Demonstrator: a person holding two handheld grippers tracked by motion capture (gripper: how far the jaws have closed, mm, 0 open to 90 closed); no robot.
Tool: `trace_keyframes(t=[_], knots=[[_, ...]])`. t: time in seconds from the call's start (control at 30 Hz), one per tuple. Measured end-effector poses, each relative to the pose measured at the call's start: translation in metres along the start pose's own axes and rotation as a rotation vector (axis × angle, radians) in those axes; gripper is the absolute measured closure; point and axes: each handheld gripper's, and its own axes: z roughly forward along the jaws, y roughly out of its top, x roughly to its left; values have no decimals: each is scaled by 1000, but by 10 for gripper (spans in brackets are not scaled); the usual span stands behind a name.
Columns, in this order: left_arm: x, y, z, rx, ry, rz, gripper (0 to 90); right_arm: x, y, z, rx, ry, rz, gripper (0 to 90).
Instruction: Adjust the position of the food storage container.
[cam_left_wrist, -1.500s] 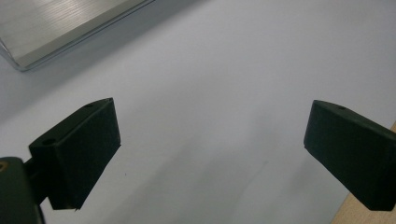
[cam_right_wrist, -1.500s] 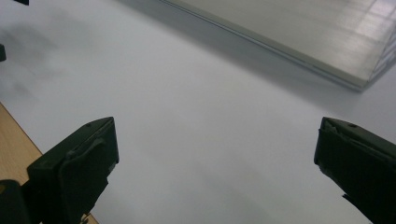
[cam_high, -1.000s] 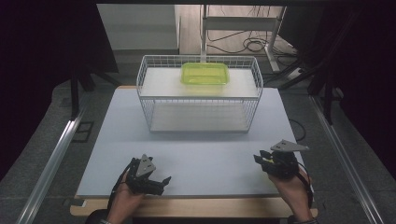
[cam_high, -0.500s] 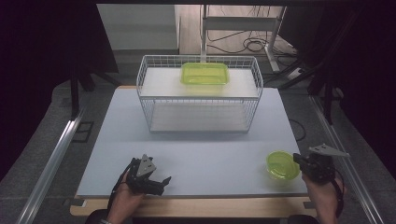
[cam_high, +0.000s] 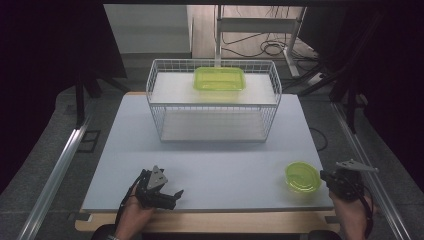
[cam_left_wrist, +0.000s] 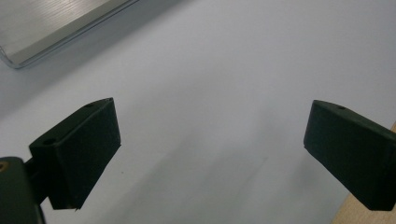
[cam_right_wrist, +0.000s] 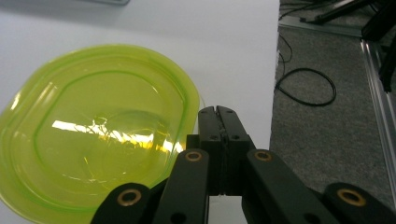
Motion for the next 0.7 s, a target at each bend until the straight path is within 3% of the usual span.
trace_keyframes(t=[0.23,0.7], knots=[[0,0,1,5,0,6,38,5,0,2,15,6,8,889],[-1,0,1,7,-2,7,38,37,5,10,30,104,-9,888]])
